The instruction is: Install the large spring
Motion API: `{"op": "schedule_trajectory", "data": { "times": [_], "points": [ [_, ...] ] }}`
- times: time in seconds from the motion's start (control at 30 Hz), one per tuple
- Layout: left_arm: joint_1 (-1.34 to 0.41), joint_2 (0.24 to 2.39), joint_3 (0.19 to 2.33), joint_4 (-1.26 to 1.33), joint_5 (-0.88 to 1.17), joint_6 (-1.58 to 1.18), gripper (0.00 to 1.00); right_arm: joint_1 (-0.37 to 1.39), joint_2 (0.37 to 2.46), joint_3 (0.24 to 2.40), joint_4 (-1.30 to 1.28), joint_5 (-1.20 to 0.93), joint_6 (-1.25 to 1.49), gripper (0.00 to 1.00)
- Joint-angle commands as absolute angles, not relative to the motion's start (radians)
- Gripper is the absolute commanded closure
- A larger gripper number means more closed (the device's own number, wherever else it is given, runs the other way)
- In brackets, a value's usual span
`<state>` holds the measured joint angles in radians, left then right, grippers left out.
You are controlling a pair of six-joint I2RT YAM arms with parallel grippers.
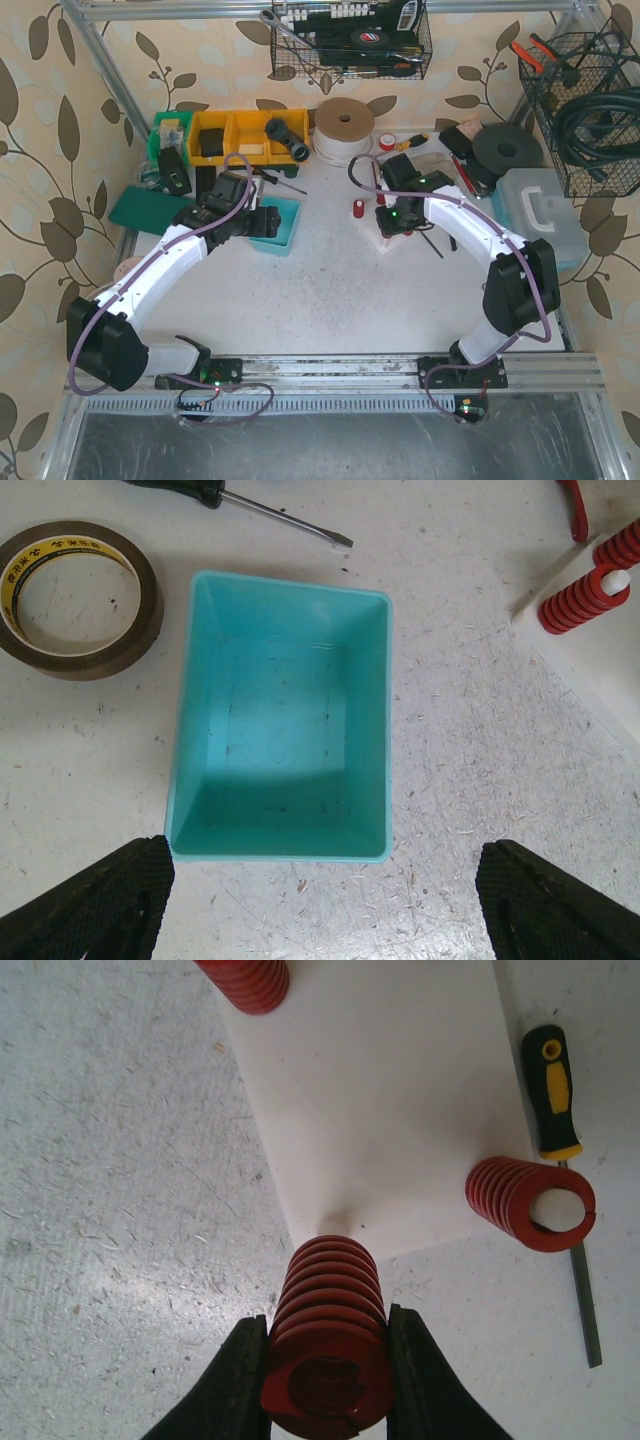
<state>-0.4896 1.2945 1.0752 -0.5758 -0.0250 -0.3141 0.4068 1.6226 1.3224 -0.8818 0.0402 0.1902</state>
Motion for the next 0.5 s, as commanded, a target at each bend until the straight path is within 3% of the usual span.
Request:
{"op": "schedule_trajectory", "data": {
  "times": [0.0, 0.3, 0.47],
  "points": [
    [-0.477, 1.277, 1.108, -0.568, -0.038, -0.296, 0.14, 0.414, 1.645, 1.294, -0.891, 0.081, 0.195, 1.0],
    [-0.477, 1.288, 1.109, -0.562, -0.027, -0.296, 0.14, 0.417, 1.672, 1.226, -0.766, 0.044, 0.187, 0.99],
    [-0.477, 1.284, 1.112, -0.568, -0.022, -0.296, 0.14, 0.417, 1.684, 1.223, -0.773, 0.073, 0.205, 0.76]
  ]
}}
